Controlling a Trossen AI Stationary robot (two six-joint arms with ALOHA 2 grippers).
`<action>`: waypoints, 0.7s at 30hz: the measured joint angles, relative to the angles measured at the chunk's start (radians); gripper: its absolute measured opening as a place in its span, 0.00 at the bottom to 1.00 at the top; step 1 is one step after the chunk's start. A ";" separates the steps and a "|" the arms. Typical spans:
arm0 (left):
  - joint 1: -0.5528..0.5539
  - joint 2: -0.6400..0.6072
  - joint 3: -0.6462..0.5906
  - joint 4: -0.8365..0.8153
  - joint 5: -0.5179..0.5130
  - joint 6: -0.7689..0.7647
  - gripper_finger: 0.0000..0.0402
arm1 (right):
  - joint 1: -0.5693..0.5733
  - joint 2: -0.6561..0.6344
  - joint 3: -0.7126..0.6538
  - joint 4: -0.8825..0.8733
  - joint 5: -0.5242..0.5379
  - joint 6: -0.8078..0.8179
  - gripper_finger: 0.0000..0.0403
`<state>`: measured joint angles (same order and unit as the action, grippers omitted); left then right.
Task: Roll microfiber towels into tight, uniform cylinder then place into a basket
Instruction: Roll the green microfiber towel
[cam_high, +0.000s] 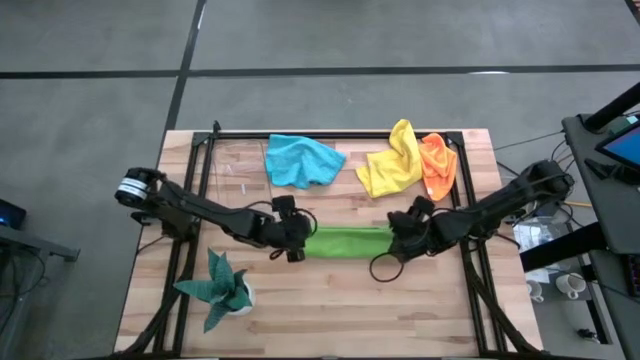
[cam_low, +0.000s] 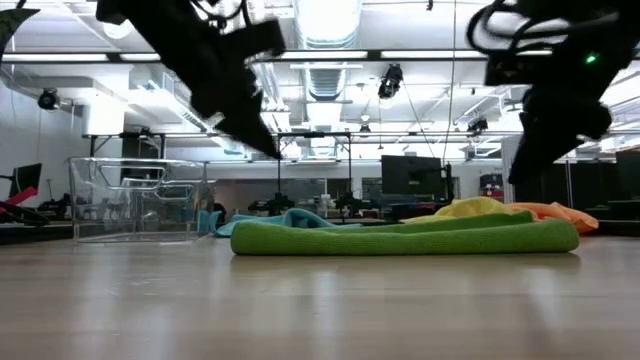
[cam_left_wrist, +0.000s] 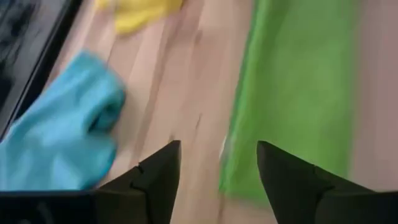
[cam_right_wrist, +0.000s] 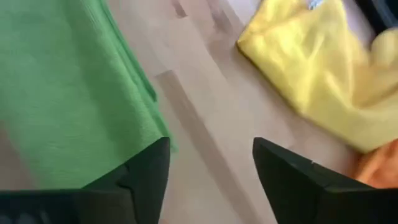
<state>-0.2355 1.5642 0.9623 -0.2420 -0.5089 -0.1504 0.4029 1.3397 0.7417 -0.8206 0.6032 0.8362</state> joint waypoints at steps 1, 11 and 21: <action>0.000 -0.010 -0.033 0.104 0.048 0.034 0.49 | 0.009 -0.023 -0.017 0.003 -0.008 0.050 0.58; 0.009 -0.002 -0.267 0.720 0.320 0.164 0.49 | 0.044 -0.288 -0.232 0.176 -0.095 0.404 0.60; 0.009 0.004 -0.237 0.600 0.126 0.348 0.49 | 0.015 -0.357 -0.370 0.394 -0.268 0.676 0.60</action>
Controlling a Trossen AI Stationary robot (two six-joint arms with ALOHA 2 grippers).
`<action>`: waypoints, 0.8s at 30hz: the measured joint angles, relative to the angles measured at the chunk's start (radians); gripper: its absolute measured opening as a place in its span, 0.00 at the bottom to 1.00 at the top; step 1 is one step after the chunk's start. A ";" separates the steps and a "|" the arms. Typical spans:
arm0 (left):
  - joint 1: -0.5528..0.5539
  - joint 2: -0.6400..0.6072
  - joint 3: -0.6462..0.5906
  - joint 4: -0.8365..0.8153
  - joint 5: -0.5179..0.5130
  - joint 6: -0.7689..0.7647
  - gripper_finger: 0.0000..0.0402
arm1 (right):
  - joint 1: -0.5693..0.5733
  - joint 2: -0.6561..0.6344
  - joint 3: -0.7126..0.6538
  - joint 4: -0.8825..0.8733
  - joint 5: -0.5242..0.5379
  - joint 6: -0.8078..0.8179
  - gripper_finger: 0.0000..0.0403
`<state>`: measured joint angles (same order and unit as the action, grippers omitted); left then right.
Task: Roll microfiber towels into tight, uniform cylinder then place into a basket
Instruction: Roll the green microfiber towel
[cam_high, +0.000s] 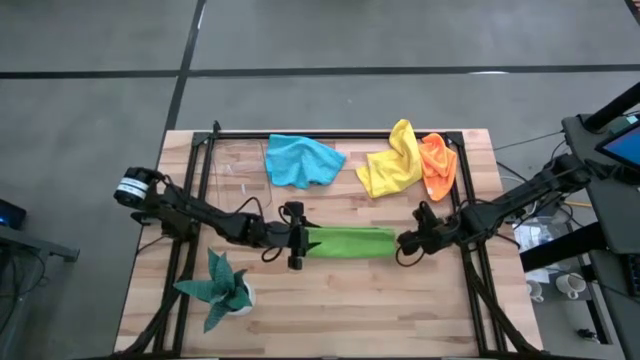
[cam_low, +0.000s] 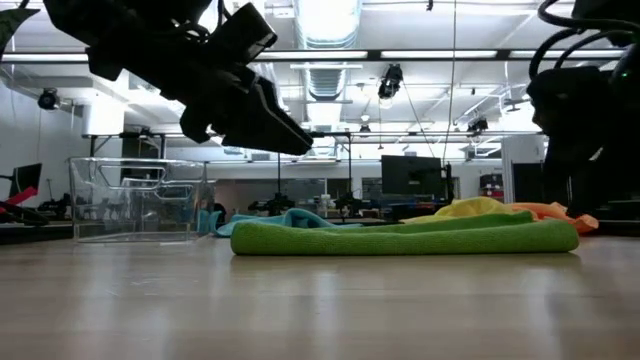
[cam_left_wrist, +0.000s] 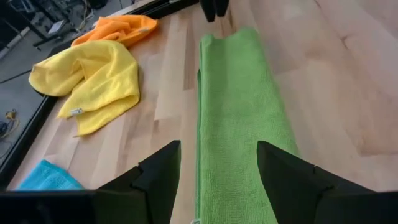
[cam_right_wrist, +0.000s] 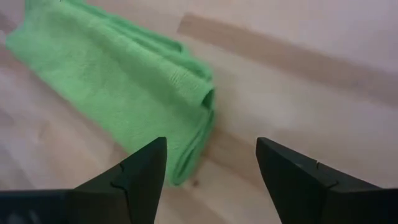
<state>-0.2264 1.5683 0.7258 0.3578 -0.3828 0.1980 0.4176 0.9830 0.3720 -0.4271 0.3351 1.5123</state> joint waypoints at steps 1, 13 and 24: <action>0.000 0.000 0.001 0.000 0.000 0.000 0.49 | 0.000 0.006 -0.010 0.035 -0.007 0.007 0.61; 0.000 0.000 -0.002 -0.010 0.000 0.002 0.49 | -0.005 0.182 -0.027 0.195 -0.024 0.077 0.60; 0.000 0.000 0.001 -0.009 -0.001 0.002 0.49 | -0.027 0.317 -0.012 0.354 0.017 0.067 0.60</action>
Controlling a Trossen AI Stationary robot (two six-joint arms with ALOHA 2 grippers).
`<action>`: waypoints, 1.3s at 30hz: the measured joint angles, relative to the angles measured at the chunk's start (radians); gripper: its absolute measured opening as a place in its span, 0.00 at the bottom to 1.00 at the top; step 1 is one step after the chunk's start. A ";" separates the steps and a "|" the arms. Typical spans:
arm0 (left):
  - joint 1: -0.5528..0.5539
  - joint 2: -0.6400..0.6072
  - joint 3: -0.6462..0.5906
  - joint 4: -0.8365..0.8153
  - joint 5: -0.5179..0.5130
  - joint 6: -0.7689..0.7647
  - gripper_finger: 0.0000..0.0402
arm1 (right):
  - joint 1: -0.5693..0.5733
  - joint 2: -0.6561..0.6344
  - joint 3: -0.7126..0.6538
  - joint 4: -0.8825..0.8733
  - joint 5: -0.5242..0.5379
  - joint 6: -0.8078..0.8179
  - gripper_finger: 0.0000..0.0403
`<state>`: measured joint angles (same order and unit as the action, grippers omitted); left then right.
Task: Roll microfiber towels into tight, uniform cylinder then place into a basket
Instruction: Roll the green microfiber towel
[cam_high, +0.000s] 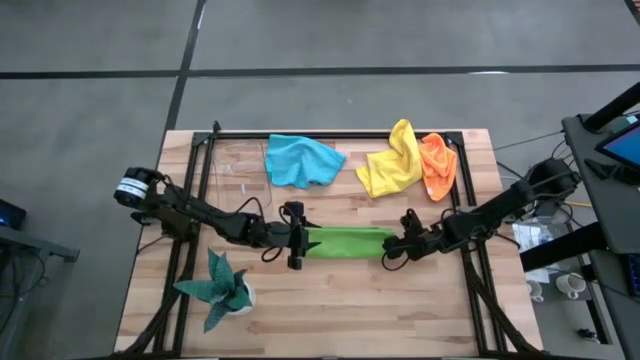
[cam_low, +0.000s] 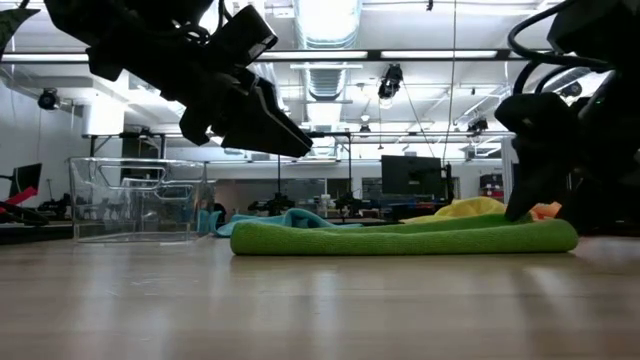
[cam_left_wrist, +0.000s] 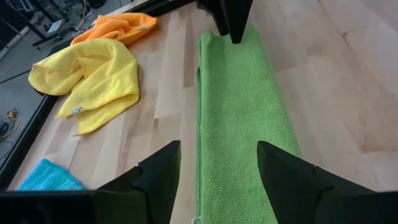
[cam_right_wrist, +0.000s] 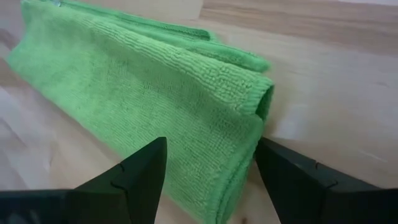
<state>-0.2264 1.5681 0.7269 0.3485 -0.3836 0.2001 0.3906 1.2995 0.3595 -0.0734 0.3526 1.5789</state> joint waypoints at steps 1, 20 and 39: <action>0.000 0.000 0.000 0.000 0.000 0.000 0.49 | 0.000 0.003 0.000 0.002 0.007 0.000 0.60; 0.000 -0.001 0.010 -0.017 -0.044 0.018 0.49 | -0.002 -0.068 0.006 -0.257 0.012 -0.141 0.03; 0.006 0.235 0.038 0.376 0.063 0.103 0.19 | -0.025 -0.172 0.243 -0.884 -0.015 -0.078 0.02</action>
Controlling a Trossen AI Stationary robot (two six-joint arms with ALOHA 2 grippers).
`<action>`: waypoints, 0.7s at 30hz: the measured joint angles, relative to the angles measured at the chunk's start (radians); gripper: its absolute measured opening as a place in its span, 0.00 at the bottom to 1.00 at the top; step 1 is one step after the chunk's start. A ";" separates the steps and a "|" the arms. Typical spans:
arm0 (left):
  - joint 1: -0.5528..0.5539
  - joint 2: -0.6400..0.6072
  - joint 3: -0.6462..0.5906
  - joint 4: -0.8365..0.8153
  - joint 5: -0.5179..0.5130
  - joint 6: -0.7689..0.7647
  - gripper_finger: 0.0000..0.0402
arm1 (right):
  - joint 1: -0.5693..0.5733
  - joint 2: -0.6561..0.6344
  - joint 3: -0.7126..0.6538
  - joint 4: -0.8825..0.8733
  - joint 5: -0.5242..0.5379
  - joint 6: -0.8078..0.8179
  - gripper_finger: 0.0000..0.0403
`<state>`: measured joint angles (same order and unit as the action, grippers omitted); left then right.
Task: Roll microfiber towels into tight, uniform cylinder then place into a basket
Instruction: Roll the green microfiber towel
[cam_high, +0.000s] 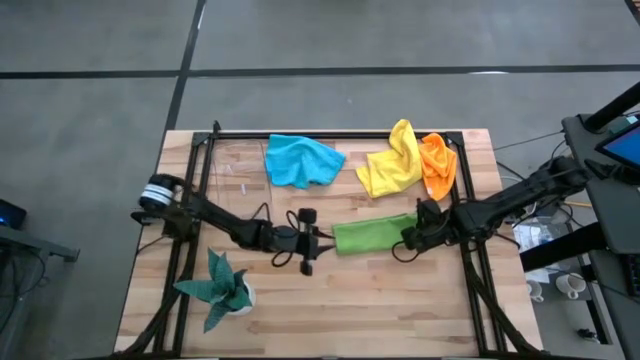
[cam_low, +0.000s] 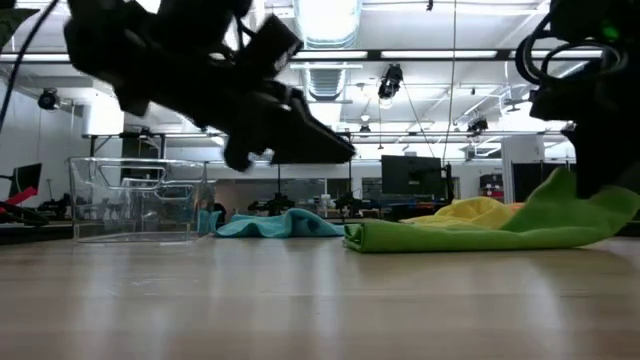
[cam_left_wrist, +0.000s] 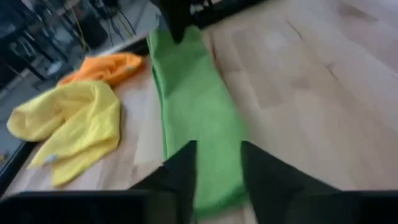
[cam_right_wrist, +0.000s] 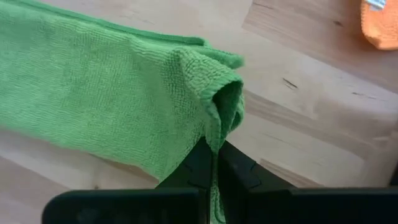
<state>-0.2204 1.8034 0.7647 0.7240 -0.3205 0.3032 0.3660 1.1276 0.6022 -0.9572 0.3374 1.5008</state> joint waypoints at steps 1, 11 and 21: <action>0.004 0.037 0.017 0.042 0.002 0.009 0.13 | 0.000 0.009 0.004 0.004 0.000 0.000 0.02; 0.092 0.283 0.351 -0.052 0.110 0.103 0.00 | -0.006 0.048 0.013 0.023 0.015 0.036 0.02; 0.165 0.431 0.661 -0.287 0.183 0.023 0.00 | -0.007 0.038 0.013 0.064 0.031 0.008 0.02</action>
<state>-0.0556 2.2341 1.4253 0.4366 -0.1376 0.3265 0.3592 1.1660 0.6151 -0.8935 0.3679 1.5091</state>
